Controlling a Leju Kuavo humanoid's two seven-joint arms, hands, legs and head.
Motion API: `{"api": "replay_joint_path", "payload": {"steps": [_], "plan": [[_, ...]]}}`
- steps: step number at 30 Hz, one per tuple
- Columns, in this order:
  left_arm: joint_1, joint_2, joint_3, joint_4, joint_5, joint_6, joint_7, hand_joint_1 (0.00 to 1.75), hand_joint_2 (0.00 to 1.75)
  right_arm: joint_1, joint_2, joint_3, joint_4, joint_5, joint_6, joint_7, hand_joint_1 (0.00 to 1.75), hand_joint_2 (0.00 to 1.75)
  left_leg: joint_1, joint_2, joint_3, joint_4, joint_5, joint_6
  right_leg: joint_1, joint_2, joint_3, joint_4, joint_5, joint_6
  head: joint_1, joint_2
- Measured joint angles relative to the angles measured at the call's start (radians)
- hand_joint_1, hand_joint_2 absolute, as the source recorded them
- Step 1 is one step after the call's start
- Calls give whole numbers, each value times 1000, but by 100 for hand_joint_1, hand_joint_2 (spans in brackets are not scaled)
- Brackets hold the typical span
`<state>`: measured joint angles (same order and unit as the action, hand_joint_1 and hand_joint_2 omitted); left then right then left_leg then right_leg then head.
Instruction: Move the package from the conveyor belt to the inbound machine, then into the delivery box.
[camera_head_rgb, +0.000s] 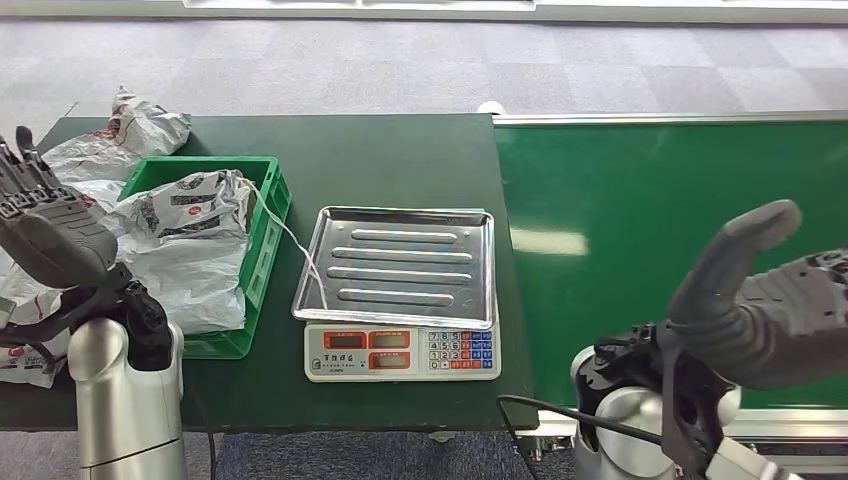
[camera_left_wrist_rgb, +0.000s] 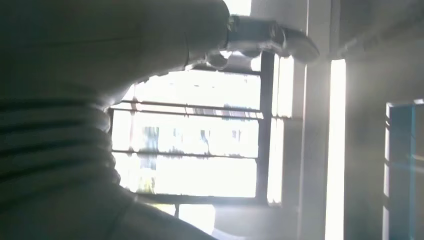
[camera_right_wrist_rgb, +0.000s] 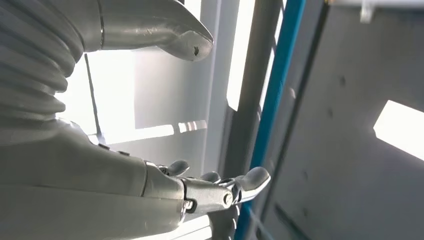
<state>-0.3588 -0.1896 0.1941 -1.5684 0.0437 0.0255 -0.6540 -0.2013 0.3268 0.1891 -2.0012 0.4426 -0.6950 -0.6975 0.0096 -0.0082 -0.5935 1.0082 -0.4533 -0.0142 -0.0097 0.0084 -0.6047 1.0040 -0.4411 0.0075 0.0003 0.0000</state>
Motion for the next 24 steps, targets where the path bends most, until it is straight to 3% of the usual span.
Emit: {"api": "replay_joint_path", "payload": {"steps": [4, 9, 11, 14, 17, 20, 24], "plan": [[52, 11, -79, -66, 15, -38, -1, 0, 175, 15, -9, 65, 41, -24, 0, 0, 0, 175, 0, -1, 0, 0, 0, 0, 0, -1, 0, 0, 0, 0, 0, 0], [79, 20, -116, -103, 18, -47, -5, 0, 175, 25, -16, 98, 64, -32, 1, 0, 0, 175, 0, -1, 0, 0, 0, 0, 0, -1, 0, 0, -1, 0, 0, 0], [91, 24, -129, -111, 28, -96, -19, 0, 175, 26, -25, 115, 75, -82, 18, 0, 0, 175, 0, -1, 0, 0, 0, 0, 0, -1, 0, 0, -1, 0, 0, 0], [139, 22, -165, -144, 25, -329, -40, 0, 175, 27, -68, 168, 101, -249, 150, 0, 0, 175, 0, 0, 0, 0, 0, 0, -1, -1, 0, 0, -1, 0, 0, 0], [203, -3, -227, -188, 13, -523, -46, 0, 175, 35, -92, 202, 112, -358, 375, 0, 0, 175, 0, -1, 0, 0, -1, 1, -2, -1, 0, 0, -1, 1, 0, 0], [255, -27, -301, -222, 13, -573, -47, 0, 175, 56, -95, 205, 118, -407, 557, 0, 0, 175, -1, -1, 0, 0, -2, 2, -2, -1, 0, -1, -2, 2, 0, 0], [301, -51, -361, -244, 28, -605, -48, 0, 175, 72, -95, 205, 128, -399, 632, 0, 0, 175, -1, 0, 0, 0, -3, 2, -2, -1, 0, -1, -3, 2, 0, 0]]}}
